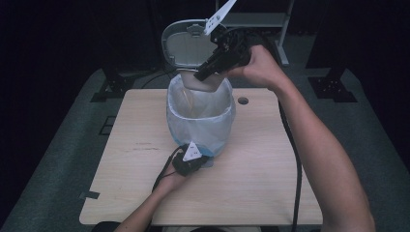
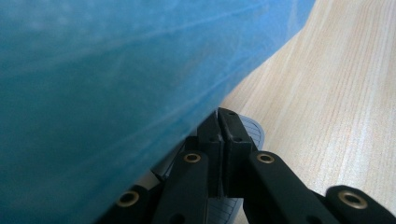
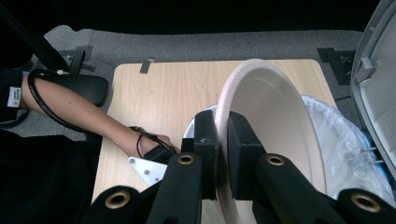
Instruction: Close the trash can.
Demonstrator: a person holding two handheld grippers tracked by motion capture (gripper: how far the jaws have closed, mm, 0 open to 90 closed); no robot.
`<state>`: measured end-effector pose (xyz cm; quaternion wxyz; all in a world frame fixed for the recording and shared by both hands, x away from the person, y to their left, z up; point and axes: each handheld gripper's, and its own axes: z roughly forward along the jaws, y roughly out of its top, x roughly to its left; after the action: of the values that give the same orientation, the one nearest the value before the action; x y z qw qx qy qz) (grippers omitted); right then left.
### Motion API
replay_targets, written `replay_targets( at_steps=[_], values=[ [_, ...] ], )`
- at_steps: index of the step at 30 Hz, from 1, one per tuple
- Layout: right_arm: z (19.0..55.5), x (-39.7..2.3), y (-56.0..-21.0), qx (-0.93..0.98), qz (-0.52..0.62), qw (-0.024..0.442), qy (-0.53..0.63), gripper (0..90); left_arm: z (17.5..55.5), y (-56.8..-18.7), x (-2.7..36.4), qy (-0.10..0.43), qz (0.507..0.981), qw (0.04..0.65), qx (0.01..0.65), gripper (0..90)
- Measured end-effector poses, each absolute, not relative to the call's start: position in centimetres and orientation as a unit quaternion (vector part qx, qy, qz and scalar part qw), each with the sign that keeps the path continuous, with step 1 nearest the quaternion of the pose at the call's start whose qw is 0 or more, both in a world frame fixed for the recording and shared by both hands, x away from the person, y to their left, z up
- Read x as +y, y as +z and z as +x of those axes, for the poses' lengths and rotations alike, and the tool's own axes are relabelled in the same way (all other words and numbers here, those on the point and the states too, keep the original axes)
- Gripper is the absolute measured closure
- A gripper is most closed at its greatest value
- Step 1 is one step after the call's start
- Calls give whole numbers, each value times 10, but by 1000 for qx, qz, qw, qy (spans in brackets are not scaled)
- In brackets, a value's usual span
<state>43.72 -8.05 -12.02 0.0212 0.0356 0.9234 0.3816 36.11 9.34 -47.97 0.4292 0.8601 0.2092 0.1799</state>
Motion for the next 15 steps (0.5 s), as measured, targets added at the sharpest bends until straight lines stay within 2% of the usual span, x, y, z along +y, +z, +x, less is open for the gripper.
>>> replay_targets(
  at_steps=[15],
  values=[
    [445, -71, -128, 925, 37, 22, 378, 831, 361, -480, 93, 181, 860, 429, 208, 890]
  ],
)
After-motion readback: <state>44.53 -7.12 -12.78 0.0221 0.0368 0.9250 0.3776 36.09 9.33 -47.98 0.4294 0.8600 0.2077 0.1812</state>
